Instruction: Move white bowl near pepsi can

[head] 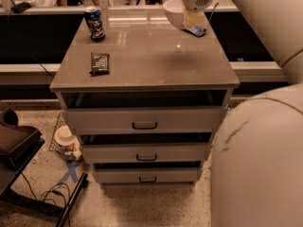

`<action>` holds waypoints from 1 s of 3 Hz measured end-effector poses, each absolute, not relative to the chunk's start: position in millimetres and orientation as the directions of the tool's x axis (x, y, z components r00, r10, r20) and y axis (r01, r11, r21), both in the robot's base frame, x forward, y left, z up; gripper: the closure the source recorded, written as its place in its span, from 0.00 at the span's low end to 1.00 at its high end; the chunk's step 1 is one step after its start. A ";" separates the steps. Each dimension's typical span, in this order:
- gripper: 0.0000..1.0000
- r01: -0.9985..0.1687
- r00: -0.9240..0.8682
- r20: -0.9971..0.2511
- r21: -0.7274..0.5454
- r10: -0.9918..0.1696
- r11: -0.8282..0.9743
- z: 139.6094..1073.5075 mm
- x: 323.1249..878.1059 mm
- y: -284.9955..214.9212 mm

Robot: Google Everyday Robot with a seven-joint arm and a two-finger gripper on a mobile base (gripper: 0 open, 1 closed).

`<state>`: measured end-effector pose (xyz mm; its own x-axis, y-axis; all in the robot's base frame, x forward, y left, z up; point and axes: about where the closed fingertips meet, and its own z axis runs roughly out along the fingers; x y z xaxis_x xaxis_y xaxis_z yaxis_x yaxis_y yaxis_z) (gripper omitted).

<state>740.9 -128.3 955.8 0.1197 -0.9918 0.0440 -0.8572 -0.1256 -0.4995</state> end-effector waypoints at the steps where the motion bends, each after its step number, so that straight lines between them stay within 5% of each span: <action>1: 1.00 -0.841 0.120 0.037 -0.527 -0.992 -0.121 970.8 745.0 -128.5; 3: 1.00 -0.785 0.228 -0.034 -0.598 -0.973 -0.163 956.7 791.7 -82.1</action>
Offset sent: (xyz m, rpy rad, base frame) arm 0.0040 -0.0003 0.0151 0.0111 -0.0313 0.0011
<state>791.7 -82.1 956.7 0.2281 -0.9730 -0.0344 -0.7847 -0.1628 -0.5981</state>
